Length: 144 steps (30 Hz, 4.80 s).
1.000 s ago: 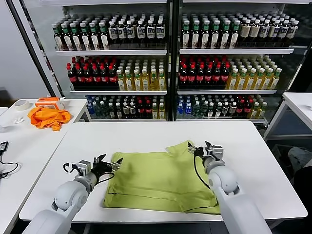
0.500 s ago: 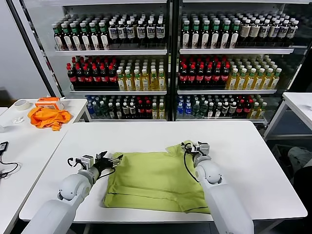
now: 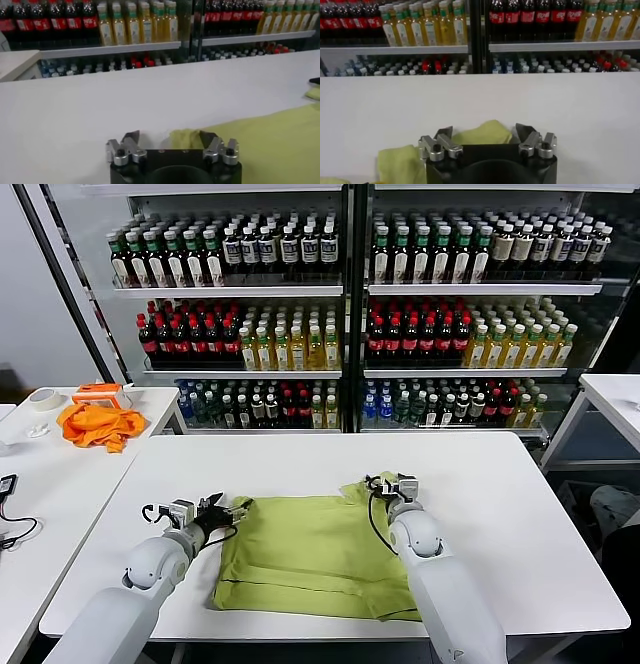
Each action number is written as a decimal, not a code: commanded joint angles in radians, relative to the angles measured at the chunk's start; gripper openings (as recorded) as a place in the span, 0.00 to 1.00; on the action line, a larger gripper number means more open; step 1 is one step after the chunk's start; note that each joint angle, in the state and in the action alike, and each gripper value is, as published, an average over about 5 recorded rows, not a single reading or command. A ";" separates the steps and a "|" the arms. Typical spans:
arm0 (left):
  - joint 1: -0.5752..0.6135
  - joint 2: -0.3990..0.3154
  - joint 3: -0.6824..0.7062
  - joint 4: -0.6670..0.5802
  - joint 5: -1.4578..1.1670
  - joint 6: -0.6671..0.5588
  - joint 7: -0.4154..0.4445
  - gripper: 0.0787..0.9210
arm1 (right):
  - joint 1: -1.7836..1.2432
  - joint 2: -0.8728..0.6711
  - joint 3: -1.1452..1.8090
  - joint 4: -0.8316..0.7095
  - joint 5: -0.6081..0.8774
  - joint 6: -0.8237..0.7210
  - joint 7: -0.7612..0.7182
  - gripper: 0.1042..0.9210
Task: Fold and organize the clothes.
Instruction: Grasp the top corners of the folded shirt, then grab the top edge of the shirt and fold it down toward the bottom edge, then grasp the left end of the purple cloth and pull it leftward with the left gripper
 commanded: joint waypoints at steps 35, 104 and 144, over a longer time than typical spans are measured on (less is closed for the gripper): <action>0.295 0.064 -0.092 -0.293 -0.107 -0.223 0.027 0.00 | -0.454 -0.217 0.032 0.658 0.073 0.028 0.028 0.01; 0.439 0.018 -0.032 -0.527 -0.130 0.024 -0.560 0.73 | -0.831 -0.249 0.146 0.976 -0.109 -0.057 0.023 0.81; 0.402 -0.026 0.042 -0.458 -0.118 0.041 -0.584 0.43 | -0.827 -0.227 0.143 0.897 -0.144 -0.024 0.024 0.88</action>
